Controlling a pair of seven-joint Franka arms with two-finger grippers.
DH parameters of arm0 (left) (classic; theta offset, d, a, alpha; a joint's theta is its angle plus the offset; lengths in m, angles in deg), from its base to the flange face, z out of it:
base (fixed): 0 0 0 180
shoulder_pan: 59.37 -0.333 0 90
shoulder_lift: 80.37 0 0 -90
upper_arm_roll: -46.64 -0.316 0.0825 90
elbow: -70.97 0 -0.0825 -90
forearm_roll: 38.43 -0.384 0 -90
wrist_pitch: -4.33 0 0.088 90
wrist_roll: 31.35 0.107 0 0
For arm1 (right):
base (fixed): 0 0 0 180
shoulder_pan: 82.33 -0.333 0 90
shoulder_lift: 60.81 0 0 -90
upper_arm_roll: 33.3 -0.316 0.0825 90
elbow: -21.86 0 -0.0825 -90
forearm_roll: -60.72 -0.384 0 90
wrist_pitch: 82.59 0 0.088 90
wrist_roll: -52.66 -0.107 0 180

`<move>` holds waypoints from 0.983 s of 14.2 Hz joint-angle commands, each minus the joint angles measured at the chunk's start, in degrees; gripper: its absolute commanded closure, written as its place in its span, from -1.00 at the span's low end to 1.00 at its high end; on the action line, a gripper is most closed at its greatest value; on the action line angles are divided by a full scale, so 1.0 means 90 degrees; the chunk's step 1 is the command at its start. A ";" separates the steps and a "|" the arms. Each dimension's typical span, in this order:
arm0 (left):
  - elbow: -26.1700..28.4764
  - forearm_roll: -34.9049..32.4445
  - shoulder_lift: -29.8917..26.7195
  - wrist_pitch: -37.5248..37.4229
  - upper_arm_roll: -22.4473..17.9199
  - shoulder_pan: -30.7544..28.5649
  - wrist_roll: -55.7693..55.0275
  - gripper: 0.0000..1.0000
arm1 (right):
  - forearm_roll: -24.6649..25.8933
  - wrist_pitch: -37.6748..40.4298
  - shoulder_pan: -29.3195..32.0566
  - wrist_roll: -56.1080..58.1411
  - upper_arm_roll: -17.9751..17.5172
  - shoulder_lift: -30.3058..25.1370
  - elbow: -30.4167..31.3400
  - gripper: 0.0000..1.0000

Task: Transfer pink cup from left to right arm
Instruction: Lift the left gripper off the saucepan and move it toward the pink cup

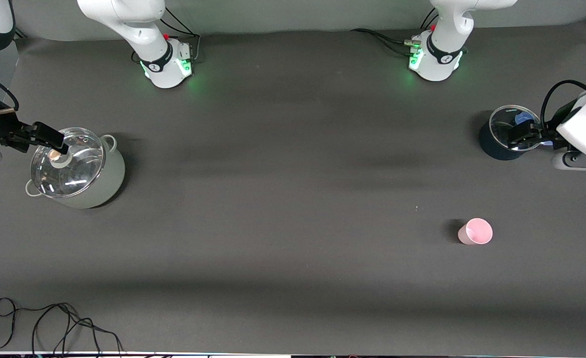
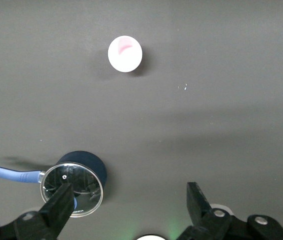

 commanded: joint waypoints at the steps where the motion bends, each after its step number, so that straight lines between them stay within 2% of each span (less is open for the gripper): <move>1: -0.0192 -0.0030 0.0086 -0.0103 0.0004 0.0025 0.0094 -1.00 | -0.0064 -0.0085 -0.0048 0.0105 0.0083 -0.0182 0.0221 -0.99; 6: -0.0347 -0.0039 0.0154 -0.0005 0.0004 -0.0004 0.0346 -1.00 | -0.0095 -0.0075 -0.0048 0.0095 0.0103 -0.0085 0.0075 -0.99; 10: -0.1372 0.0038 0.0846 0.0024 -0.0006 -0.0208 0.2802 -1.00 | -0.0095 -0.0075 -0.0048 0.0095 0.0094 -0.0094 0.0085 -0.99; 14: -0.1744 0.1071 0.1344 0.0044 -0.0006 -0.0969 0.5284 -1.00 | -0.0095 -0.0075 -0.0048 0.0095 0.0093 -0.0085 0.0075 -0.99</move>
